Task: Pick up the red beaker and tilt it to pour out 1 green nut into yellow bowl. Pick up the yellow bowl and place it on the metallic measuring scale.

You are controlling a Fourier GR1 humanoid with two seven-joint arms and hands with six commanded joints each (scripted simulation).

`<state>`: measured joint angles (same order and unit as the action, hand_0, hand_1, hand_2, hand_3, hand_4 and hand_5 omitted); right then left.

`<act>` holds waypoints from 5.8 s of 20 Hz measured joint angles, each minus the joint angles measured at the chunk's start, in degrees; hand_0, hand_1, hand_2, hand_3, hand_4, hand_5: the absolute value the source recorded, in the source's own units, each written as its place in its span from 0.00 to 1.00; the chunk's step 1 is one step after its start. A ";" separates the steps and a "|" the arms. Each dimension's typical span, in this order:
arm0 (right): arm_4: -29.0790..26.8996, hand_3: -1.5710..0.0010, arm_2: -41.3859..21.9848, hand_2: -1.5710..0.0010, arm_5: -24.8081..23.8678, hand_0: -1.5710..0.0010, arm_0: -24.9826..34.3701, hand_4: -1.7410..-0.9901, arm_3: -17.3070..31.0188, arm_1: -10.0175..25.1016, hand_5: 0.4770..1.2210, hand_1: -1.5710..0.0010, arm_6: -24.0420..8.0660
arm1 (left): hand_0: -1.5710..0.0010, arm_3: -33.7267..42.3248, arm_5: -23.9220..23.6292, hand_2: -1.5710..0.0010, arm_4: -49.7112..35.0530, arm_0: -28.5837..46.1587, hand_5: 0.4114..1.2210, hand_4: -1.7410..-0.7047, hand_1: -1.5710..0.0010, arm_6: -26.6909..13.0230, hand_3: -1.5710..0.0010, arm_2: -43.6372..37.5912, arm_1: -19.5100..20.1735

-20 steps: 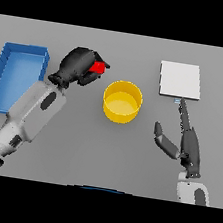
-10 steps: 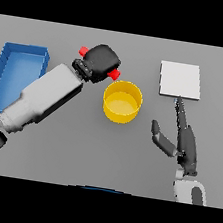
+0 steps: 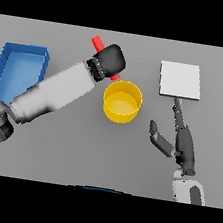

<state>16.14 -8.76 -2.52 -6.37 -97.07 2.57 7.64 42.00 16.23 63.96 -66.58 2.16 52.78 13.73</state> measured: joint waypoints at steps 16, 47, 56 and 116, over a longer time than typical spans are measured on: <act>1.74 1.00 -0.47 1.00 -1.81 1.00 -0.30 0.92 0.58 -0.88 0.27 1.00 1.96 | 0.00 -2.68 1.94 0.00 14.47 -7.34 1.00 0.01 0.00 3.35 0.00 14.44 -4.52; 0.40 1.00 -0.17 1.00 -1.53 1.00 1.74 0.92 1.38 -0.88 0.23 1.00 1.57 | 0.00 -20.97 -18.13 0.00 -31.80 -3.41 1.00 0.00 0.00 -15.39 0.07 -44.05 20.11; 2.92 1.00 -1.06 1.00 -1.85 1.00 1.48 0.96 1.29 0.00 0.23 1.00 0.28 | 0.00 5.31 -24.34 0.00 -43.94 21.21 1.00 0.00 0.00 -28.99 0.08 -50.66 18.66; 33.93 1.00 -29.68 1.00 28.03 1.00 43.61 0.65 26.34 19.04 0.34 1.00 4.81 | 1.00 28.24 -23.16 1.00 -45.00 43.42 0.35 0.96 1.00 -29.84 1.00 -47.13 17.71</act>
<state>50.07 -38.43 25.51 37.24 -70.73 21.62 12.46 70.24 -6.93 18.96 -23.16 -27.68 5.65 31.44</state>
